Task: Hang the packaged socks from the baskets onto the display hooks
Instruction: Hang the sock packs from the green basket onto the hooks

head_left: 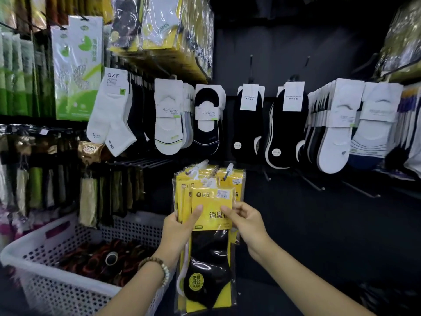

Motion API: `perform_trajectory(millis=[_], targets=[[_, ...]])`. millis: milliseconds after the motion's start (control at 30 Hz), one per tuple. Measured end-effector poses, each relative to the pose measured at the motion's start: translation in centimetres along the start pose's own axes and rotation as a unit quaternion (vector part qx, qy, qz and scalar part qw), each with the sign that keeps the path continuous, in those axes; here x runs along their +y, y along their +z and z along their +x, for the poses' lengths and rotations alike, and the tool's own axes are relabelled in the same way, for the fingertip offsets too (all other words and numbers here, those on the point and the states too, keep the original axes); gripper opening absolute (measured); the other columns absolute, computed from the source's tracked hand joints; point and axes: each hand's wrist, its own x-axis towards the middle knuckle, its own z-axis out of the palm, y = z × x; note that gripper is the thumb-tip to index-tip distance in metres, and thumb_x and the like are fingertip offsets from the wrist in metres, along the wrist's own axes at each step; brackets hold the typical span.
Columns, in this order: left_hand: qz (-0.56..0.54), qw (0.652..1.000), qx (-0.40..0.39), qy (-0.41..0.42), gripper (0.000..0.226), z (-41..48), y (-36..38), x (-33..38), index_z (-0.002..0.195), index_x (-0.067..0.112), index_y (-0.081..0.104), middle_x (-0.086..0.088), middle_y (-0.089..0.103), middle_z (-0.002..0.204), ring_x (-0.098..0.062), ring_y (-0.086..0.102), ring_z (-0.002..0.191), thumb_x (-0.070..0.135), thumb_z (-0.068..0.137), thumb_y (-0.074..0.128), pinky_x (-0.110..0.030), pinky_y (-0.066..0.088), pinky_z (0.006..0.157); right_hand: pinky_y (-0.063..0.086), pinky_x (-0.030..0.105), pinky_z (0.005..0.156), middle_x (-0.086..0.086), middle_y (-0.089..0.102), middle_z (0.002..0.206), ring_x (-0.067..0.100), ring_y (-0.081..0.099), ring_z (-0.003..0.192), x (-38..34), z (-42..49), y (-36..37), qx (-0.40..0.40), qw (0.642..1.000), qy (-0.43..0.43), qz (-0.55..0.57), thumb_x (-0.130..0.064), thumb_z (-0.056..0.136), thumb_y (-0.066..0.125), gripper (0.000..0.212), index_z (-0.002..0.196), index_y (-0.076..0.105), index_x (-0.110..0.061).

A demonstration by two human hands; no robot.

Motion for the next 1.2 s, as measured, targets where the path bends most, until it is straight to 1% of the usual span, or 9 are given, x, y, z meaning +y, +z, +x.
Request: perform_trajectory(millis=[67,133,233,400,700,833,967,1067,1200], targets=[[-0.001,1.000,-0.012,-0.004,0.042,0.0,-0.1,0.1,0.082,0.023,0.067,0.012,0.071,0.070,0.001,0.065,0.064,0.062,0.070,0.059,-0.011,0.043,0.059,0.057,0.026,0.070,0.014,0.071,0.102,0.018,0.070,0.087,0.3,0.0,-0.5,-0.003,0.999,0.022,0.026,-0.017,0.086,0.067,0.018,0.100,0.064,-0.006],[-0.003,1.000,-0.018,0.010,0.041,-0.1,-0.3,0.2,0.054,0.027,0.054,0.011,0.050,0.041,-0.001,0.047,0.037,0.061,0.076,0.053,-0.007,0.034,0.046,0.054,0.037,0.087,0.014,0.071,0.104,0.026,0.067,0.097,0.7,0.3,-1.0,0.016,0.999,0.031,0.023,-0.019,0.088,0.066,0.021,0.104,0.062,-0.007],[0.021,0.999,0.021,0.029,0.052,0.2,-1.1,0.3,0.047,0.024,0.028,0.013,0.023,0.037,-0.002,0.022,0.034,0.059,0.077,0.052,-0.012,0.022,0.037,0.054,0.038,0.086,0.003,0.075,0.089,0.020,0.070,0.088,1.2,0.7,-1.8,0.039,0.998,0.030,0.025,-0.018,0.091,0.062,0.013,0.102,0.060,-0.011],[0.086,0.991,0.066,0.082,0.053,2.1,-3.4,0.0,0.057,0.019,0.024,0.012,0.020,0.042,-0.004,0.020,0.039,0.063,0.078,0.046,-0.020,0.020,0.044,0.052,0.022,0.068,-0.002,0.075,0.084,0.006,0.071,0.076,1.5,2.3,-3.1,0.078,0.996,-0.015,-0.041,-0.014,0.094,0.056,0.007,0.096,0.056,-0.021],[0.099,0.984,0.092,0.116,0.053,5.5,-4.6,-0.4,0.055,0.018,0.024,0.011,0.022,0.037,-0.004,0.023,0.033,0.058,0.082,0.048,-0.014,0.023,0.035,0.056,0.031,0.071,0.006,0.073,0.086,0.017,0.069,0.078,2.3,8.6,-1.9,0.113,0.989,-0.046,-0.086,-0.010,0.092,0.059,0.009,0.096,0.055,-0.016],[0.091,0.983,0.092,0.129,0.053,6.5,-4.4,-1.2,0.057,0.018,0.023,0.012,0.022,0.038,-0.003,0.022,0.036,0.057,0.084,0.048,-0.013,0.023,0.037,0.050,0.019,0.057,0.001,0.070,0.082,0.008,0.067,0.069,3.9,11.5,-1.9,0.147,0.984,-0.044,-0.091,-0.012,0.091,0.062,0.014,0.086,0.055,-0.023],[0.082,0.984,0.089,0.127,0.053,7.3,-3.8,-1.9,0.057,0.019,0.023,0.013,0.022,0.039,-0.002,0.022,0.036,0.059,0.082,0.048,-0.010,0.022,0.037,0.051,0.029,0.075,0.006,0.066,0.093,0.018,0.063,0.085,5.8,14.3,-2.2,0.221,0.971,0.002,-0.087,-0.023,0.084,0.071,0.015,0.088,0.059,-0.017],[0.067,0.987,0.085,0.116,0.053,7.6,-3.6,-2.4,0.057,0.019,0.023,0.014,0.022,0.040,-0.002,0.022,0.036,0.060,0.080,0.049,-0.011,0.023,0.037,0.044,0.023,0.067,0.003,0.062,0.089,0.014,0.058,0.079,7.0,15.0,-2.6,0.274,0.957,0.024,-0.089,-0.029,0.078,0.077,0.031,0.094,0.058,-0.011],[0.063,0.989,0.085,0.106,0.053,7.4,-3.5,-2.8,0.057,0.019,0.024,0.013,0.022,0.039,-0.003,0.023,0.036,0.061,0.079,0.049,-0.013,0.024,0.037,0.042,0.025,0.061,0.012,0.061,0.094,0.019,0.056,0.077,8.2,14.0,-3.2,0.297,0.946,0.045,-0.121,-0.027,0.079,0.075,0.030,0.094,0.055,-0.011]])
